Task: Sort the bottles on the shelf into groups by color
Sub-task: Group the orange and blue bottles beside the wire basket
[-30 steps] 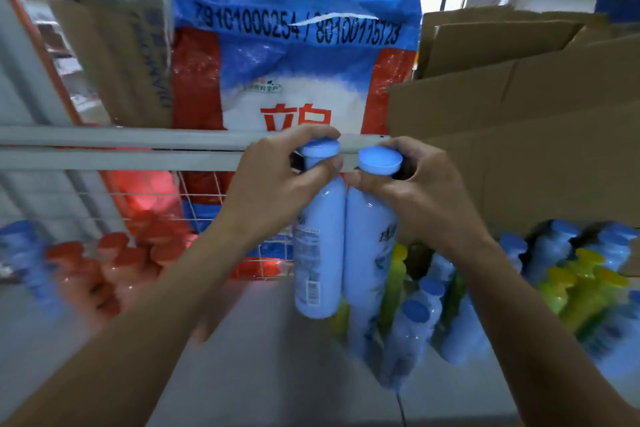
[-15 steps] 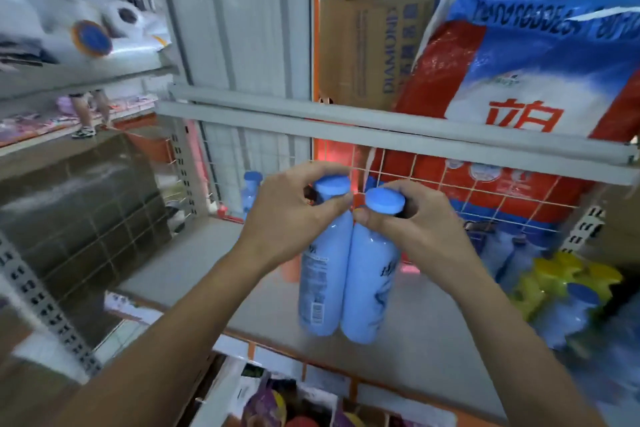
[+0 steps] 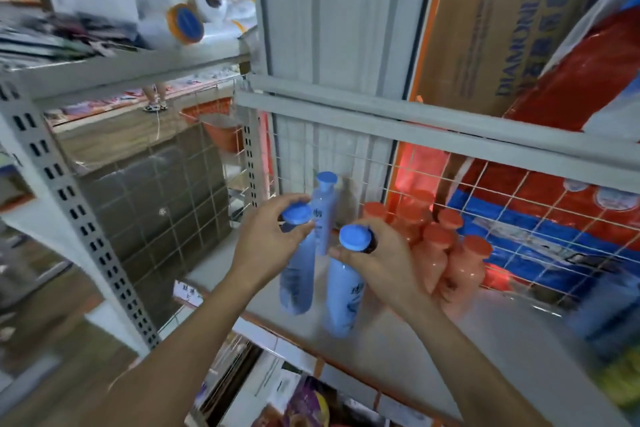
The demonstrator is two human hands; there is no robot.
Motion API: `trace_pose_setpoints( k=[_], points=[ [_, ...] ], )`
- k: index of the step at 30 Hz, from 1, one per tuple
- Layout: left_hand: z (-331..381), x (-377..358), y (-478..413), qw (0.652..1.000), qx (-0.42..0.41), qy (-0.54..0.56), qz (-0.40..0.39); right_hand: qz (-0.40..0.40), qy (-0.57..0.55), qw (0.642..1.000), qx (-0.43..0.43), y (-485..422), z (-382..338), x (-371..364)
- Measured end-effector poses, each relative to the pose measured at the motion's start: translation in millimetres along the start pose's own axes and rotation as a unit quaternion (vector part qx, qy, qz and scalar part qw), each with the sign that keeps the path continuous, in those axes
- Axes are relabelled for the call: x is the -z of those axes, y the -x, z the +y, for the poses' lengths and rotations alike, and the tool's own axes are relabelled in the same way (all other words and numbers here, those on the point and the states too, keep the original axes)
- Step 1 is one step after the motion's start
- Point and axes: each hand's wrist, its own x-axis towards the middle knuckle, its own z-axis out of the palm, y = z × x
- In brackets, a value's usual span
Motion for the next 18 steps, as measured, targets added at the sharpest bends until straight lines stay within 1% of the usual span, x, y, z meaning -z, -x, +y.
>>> trace_pose_setpoints(
  k=[5,11,15,18],
  points=[
    [-33.4,-4.9,-32.7,1.0,0.016,-0.016,0.009,-0.023,0.005,1.0,-0.01,-40.1,17.2,-27.4],
    [-64.8,-18.2,-50.1,0.998,0.03,-0.053,0.031,-0.007,0.018,0.999,-0.029,-71.0,35.3,-57.0],
    [-72.9,-22.6,-69.9,0.996,0.047,-0.068,0.015,-0.012,0.019,0.999,-0.039,-86.4,35.6,-63.2],
    [-77.9,-25.2,-84.9,0.997,0.042,-0.07,-0.009,0.013,0.046,0.998,-0.036,-97.0,38.2,-68.3]
  ],
)
